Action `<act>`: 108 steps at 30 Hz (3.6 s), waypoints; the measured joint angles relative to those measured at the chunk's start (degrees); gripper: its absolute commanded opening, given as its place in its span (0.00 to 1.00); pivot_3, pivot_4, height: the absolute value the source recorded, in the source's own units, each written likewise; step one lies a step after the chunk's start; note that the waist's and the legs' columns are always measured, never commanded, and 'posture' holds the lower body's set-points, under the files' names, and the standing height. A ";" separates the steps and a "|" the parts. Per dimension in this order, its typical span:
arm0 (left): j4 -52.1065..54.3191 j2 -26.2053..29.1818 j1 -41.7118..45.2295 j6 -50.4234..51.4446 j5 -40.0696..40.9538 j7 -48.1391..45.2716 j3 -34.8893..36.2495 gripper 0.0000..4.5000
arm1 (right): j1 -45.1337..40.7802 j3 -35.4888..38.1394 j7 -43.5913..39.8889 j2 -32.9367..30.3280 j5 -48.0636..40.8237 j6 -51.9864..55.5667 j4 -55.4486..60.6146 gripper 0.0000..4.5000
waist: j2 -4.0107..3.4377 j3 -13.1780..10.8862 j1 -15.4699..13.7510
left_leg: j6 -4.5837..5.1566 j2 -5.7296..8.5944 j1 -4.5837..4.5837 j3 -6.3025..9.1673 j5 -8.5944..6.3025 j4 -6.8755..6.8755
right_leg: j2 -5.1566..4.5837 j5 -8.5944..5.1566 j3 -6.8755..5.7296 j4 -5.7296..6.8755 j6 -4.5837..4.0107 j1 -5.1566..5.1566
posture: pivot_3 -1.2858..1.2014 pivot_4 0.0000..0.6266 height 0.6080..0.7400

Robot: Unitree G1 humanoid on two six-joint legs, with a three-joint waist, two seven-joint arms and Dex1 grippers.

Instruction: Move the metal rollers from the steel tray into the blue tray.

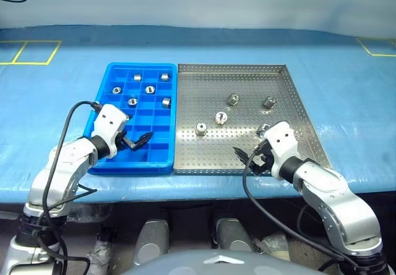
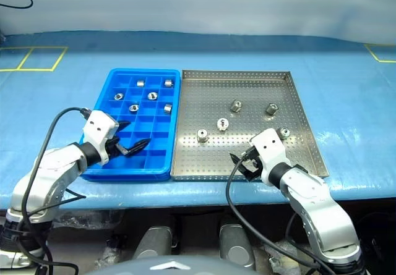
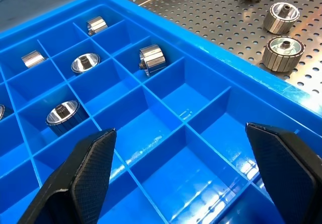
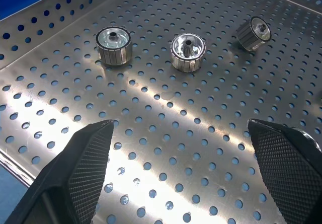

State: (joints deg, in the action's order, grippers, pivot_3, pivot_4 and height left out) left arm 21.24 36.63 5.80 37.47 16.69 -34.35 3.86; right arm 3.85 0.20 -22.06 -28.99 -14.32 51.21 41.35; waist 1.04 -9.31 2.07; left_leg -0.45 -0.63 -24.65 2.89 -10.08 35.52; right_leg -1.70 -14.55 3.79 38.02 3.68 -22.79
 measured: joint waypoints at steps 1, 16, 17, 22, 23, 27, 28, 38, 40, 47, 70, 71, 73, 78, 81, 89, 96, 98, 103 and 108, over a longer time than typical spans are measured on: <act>0.00 0.00 -0.08 0.00 0.00 0.00 0.00 0.99 | -0.01 -0.04 0.02 0.00 0.04 -0.01 -0.13 1.00 | 0.00 0.00 -0.01 | 0.00 0.00 0.00 0.00 0.00 0.00 | 0.00 0.00 0.00 0.00 0.00 0.00 | 0.51 0.24 1.00; -0.09 -0.56 3.17 0.85 0.74 -0.29 -1.15 0.99 | -0.14 -0.76 0.73 0.08 0.61 -0.68 -0.62 1.00 | 0.07 -0.04 -0.52 | 0.00 0.02 -0.04 0.05 0.00 0.08 | 0.02 0.01 -0.05 0.01 0.02 0.02 | 0.52 0.24 1.00; -0.97 -0.71 7.45 1.71 1.22 -0.95 -2.68 0.99 | -0.49 -0.83 0.84 0.20 0.63 -0.70 -0.76 1.00 | 0.09 -0.06 -1.05 | 0.00 0.08 -0.05 0.11 0.01 0.17 | 0.06 0.02 -0.11 0.01 0.03 0.05 | 0.52 0.24 1.00; -8.89 -2.21 24.95 4.53 1.18 -4.91 -9.42 0.99 | -1.61 -1.59 1.22 0.93 0.76 -1.21 -1.66 1.00 | 0.12 -0.07 -1.28 | 0.03 0.25 -0.04 0.06 -0.01 0.29 | 0.11 0.08 -0.08 -0.06 0.14 0.17 | 0.52 0.24 1.00; -10.82 -2.70 27.42 4.64 0.97 -6.07 -11.03 0.99 | -1.90 -1.93 1.33 1.28 0.79 -1.26 -2.14 1.00 | 0.11 -0.07 -1.23 | 0.05 0.26 -0.05 0.06 -0.02 0.28 | 0.11 0.09 -0.07 -0.07 0.16 0.16 | 0.52 0.24 1.00; -22.52 -5.86 38.56 3.87 -2.34 -13.10 -20.91 0.99 | -2.13 -2.14 2.34 2.49 1.09 -2.37 -2.87 1.00 | 0.11 -0.07 -0.93 | 0.10 0.28 -0.13 0.08 -0.06 0.25 | 0.19 0.15 -0.03 -0.08 0.26 0.11 | 0.50 0.24 1.00; -25.71 -6.72 40.83 3.10 -3.38 -14.82 -23.27 0.99 | -2.14 -2.19 2.57 2.81 1.18 -2.56 -2.89 1.00 | 0.11 -0.08 -0.81 | 0.11 0.28 -0.15 0.08 -0.07 0.23 | 0.21 0.15 -0.02 -0.09 0.27 0.10 | 0.50 0.24 1.00; -48.96 -14.05 48.58 -5.79 -13.40 -26.52 -35.38 0.99 | 2.53 -1.92 6.25 6.34 2.00 -3.72 -1.82 1.00 | 0.10 -0.08 1.51 | 0.16 0.25 -0.31 0.04 -0.13 0.15 | 0.24 0.21 0.05 -0.06 0.38 -0.10 | 0.47 0.24 1.00; -50.87 -14.77 49.21 -7.17 -14.56 -27.61 -35.84 0.99 | 3.31 -1.91 6.88 6.65 2.15 -3.83 -1.28 1.00 | 0.10 -0.08 1.80 | 0.16 0.25 -0.31 0.04 -0.13 0.18 | 0.24 0.21 0.06 -0.06 0.39 -0.10 | 0.46 0.24 1.00; -57.37 -17.22 50.25 -11.05 -19.52 -28.58 -36.16 0.91 | 4.16 -1.91 7.59 7.36 2.48 -4.54 -0.50 1.00 | 0.09 -0.08 2.39 | 0.17 0.24 -0.34 0.00 -0.13 0.38 | 0.25 0.19 0.11 -0.03 0.36 -0.08 | 0.46 0.24 1.00; -29.22 -10.53 30.36 -5.92 -18.17 -8.88 -9.08 0.37 | -2.41 -8.44 8.29 10.15 2.95 -4.67 -2.98 1.00 | 0.02 -0.08 2.37 | 0.17 0.02 -0.18 0.04 -0.13 0.36 | 0.21 0.35 0.14 0.17 0.59 -0.05 | 0.51 0.24 1.00; -27.17 -10.68 28.65 -4.86 -17.83 -7.19 -7.60 0.37 | -3.07 -9.06 8.17 10.15 3.10 -4.69 -3.37 1.00 | 0.02 -0.08 1.85 | 0.17 0.03 -0.19 0.06 -0.13 0.41 | 0.19 0.36 0.13 0.17 0.61 -0.01 | 0.52 0.24 1.00; -21.27 -12.44 22.92 -3.29 -17.08 -1.46 -1.67 0.37 | -6.28 -11.64 6.92 10.37 3.42 -5.00 -5.51 1.00 | 0.03 -0.09 1.31 | 0.17 0.01 -0.09 0.03 -0.13 0.45 | 0.07 0.40 0.14 0.10 0.68 0.09 | 0.53 0.24 1.00; -14.49 -17.06 12.24 -3.00 -16.61 11.60 6.75 0.37 | -13.36 -18.02 2.54 11.53 3.45 -7.48 -9.70 1.00 | 0.06 -0.09 -0.20 | 0.16 0.04 -0.01 0.07 -0.10 0.48 | 0.08 0.49 0.03 0.09 0.63 0.18 | 0.55 0.24 1.00; -14.35 -18.60 10.09 -3.49 -16.79 17.89 9.73 0.37 | -14.83 -19.75 1.10 11.62 3.54 -8.34 -11.30 1.00 | 0.10 -0.08 -1.91 | 0.14 0.12 -0.04 0.18 -0.08 0.48 | 0.08 0.61 -0.06 0.05 0.39 0.21 | 0.55 0.24 1.00; -18.79 -18.80 11.02 -7.22 -17.71 23.09 9.18 0.37 | -14.02 -19.96 0.75 11.55 3.73 -8.71 -11.78 1.00 | 0.12 -0.07 -2.93 | 0.12 0.25 -0.02 0.13 -0.08 0.47 | 0.10 0.59 -0.12 -0.08 0.06 0.25 | 0.53 0.24 1.00; -21.70 -18.83 12.61 -6.78 -17.20 22.06 6.46 0.37 | -11.35 -19.29 2.35 11.58 4.03 -8.66 -10.92 1.00 | 0.11 -0.07 -1.40 | 0.11 0.20 -0.05 0.04 -0.07 0.46 | 0.12 0.64 -0.08 -0.10 0.04 0.21 | 0.51 0.24 1.00; -20.76 -18.53 12.15 -5.95 -16.80 22.06 6.46 0.37 | -10.68 -18.60 2.78 11.58 4.17 -8.65 -10.10 1.00 | 0.11 -0.07 -1.03 | 0.10 0.19 -0.04 0.04 -0.07 0.43 | 0.13 0.67 -0.07 -0.09 0.11 0.19 | 0.51 0.24 1.00; -14.77 -18.47 8.34 -2.33 -16.45 23.42 6.92 0.83 | -8.78 -17.55 4.21 11.75 4.47 -8.62 -9.13 1.00 | 0.11 -0.07 0.03 | 0.10 0.13 -0.04 0.04 -0.07 0.39 | 0.15 0.68 -0.07 -0.07 0.13 0.14 | 0.50 0.24 1.00; -8.84 -18.65 7.80 -0.01 -15.96 26.01 9.09 0.99 | -8.13 -17.44 4.66 11.96 4.59 -8.60 -9.08 1.00 | 0.11 -0.07 0.03 | 0.10 0.12 -0.03 0.01 -0.07 0.42 | 0.15 0.53 -0.03 -0.08 0.11 0.16 | 0.50 0.24 1.00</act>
State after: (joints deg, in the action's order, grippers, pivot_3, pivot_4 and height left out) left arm 12.40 17.98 13.60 37.46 0.73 -8.33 12.95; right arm -4.28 -17.25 -17.39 -17.03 -9.73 42.61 32.27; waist 1.15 -9.38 2.10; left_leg -0.35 -0.51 -24.68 2.90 -10.14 35.94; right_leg -1.55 -14.02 3.76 37.94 3.79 -22.63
